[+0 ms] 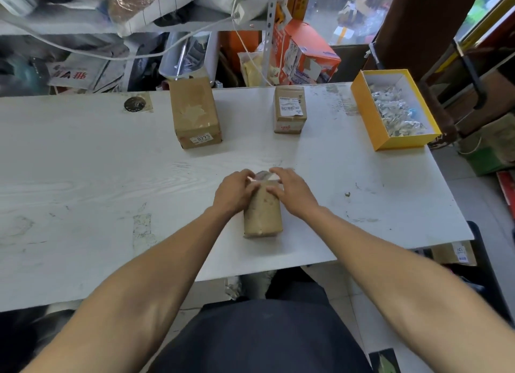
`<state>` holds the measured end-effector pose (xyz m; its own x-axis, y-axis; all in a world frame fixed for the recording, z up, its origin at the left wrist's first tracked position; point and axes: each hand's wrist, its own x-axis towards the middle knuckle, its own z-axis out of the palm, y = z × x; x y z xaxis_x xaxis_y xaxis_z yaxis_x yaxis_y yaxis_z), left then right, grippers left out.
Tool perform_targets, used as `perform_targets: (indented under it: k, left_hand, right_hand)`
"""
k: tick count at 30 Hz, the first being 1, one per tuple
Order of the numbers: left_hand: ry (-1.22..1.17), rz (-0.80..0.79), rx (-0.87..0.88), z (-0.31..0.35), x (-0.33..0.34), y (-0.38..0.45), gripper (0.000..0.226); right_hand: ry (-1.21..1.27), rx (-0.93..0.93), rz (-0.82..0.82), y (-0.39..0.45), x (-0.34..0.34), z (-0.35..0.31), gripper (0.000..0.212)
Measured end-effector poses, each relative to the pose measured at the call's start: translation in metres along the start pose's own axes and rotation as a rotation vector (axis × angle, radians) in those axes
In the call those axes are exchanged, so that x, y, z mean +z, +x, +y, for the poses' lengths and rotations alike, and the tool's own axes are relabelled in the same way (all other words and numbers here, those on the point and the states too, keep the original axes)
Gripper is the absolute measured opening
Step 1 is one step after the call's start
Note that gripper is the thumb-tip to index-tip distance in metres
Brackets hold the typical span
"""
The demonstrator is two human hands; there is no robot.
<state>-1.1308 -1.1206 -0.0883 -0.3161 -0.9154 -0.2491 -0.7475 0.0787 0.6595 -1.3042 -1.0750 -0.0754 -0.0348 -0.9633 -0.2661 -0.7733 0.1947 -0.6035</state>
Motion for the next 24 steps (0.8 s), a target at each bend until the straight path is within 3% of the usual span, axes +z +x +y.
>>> perform_targets:
  k: [5,8,14,17,24]
  left_hand:
    - [0.184,-0.062,0.005,0.019,-0.039,0.013,0.039]
    - [0.206,-0.098,0.040,0.053,-0.068,0.022,0.045]
    - [0.387,-0.040,0.128,0.108,-0.083,0.029,0.007]
    - [0.368,-0.011,0.117,0.121,-0.081,0.028,0.003]
    - [0.227,0.019,0.029,0.139,-0.056,0.017,0.004]
  right_hand:
    - [-0.106,-0.048,0.069,0.021,-0.043,-0.015,0.021]
    - [0.003,-0.015,0.077,0.029,-0.074,-0.034,0.018]
    - [0.267,-0.008,-0.060,0.026,-0.119,-0.051,0.010]
    - [0.312,0.008,-0.069,0.024,-0.129,-0.045,0.010]
    - [-0.021,-0.087,-0.131,0.017,-0.125,-0.038,0.016]
